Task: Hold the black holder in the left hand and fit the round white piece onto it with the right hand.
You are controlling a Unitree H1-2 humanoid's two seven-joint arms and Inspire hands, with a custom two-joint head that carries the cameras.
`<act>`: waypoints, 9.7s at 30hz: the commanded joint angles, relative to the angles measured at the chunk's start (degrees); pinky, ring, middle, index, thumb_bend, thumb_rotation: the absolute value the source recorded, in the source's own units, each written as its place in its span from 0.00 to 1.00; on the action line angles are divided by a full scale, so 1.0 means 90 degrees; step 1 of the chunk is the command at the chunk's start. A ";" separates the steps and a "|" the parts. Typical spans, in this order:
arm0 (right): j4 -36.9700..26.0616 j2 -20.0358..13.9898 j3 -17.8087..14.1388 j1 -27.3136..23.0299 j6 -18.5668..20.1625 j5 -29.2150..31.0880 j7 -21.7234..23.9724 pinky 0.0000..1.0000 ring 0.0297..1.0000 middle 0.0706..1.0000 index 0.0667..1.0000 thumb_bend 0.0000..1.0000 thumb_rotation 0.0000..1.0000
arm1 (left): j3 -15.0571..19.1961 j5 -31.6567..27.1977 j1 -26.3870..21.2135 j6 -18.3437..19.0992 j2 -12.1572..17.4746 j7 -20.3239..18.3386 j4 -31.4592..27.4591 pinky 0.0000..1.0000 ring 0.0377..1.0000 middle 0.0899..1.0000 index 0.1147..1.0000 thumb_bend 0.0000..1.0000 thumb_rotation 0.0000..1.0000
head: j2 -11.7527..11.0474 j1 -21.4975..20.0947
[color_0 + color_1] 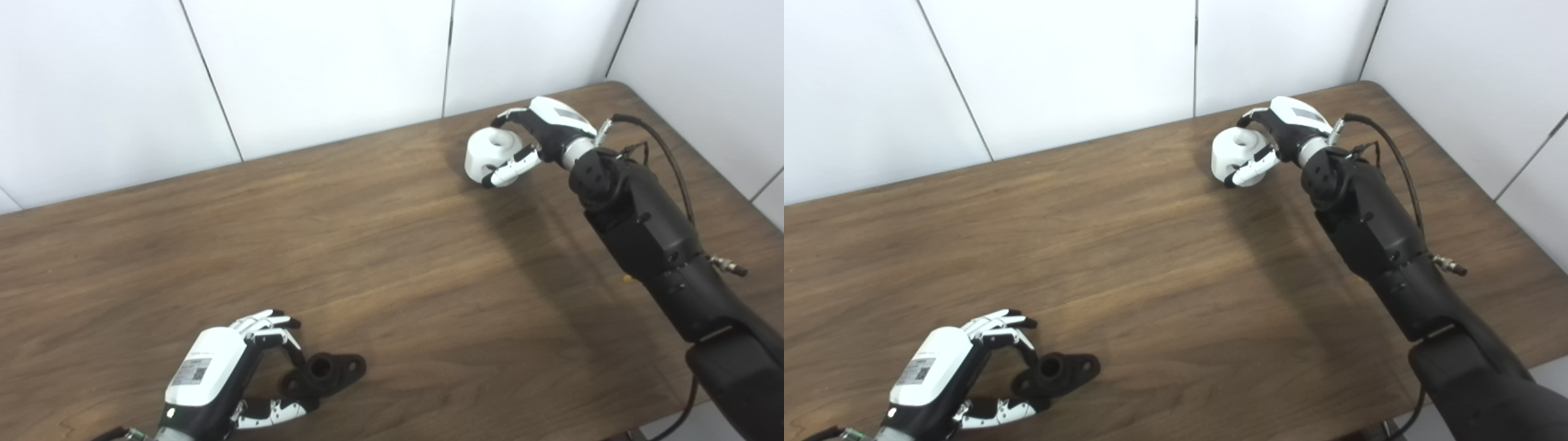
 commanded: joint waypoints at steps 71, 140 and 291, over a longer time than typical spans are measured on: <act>-0.0098 -0.0264 -0.0050 -0.0108 -0.0391 -0.0006 -0.0746 1.00 0.96 0.87 0.45 0.52 0.14 | -0.0119 0.0208 0.0313 0.0412 0.0064 -0.0678 -0.0053 0.83 0.86 0.78 0.42 0.52 0.05 | 0.0096 -0.0023; -0.5798 0.1142 0.0628 0.0460 -0.0941 -0.1326 0.3512 1.00 0.94 0.81 0.45 0.53 0.14 | -0.0637 0.1092 -0.0156 0.1117 -0.0794 -0.1027 -0.0176 0.85 0.87 0.79 0.42 0.52 0.05 | 0.0729 0.1483; -0.5219 0.1874 0.0795 0.0733 -0.1902 -0.1660 0.4433 1.00 1.00 1.00 0.92 1.00 0.50 | -0.0923 0.1500 -0.0353 0.1499 -0.1057 -0.1248 -0.0280 0.85 0.86 0.77 0.42 0.52 0.05 | 0.0854 0.1650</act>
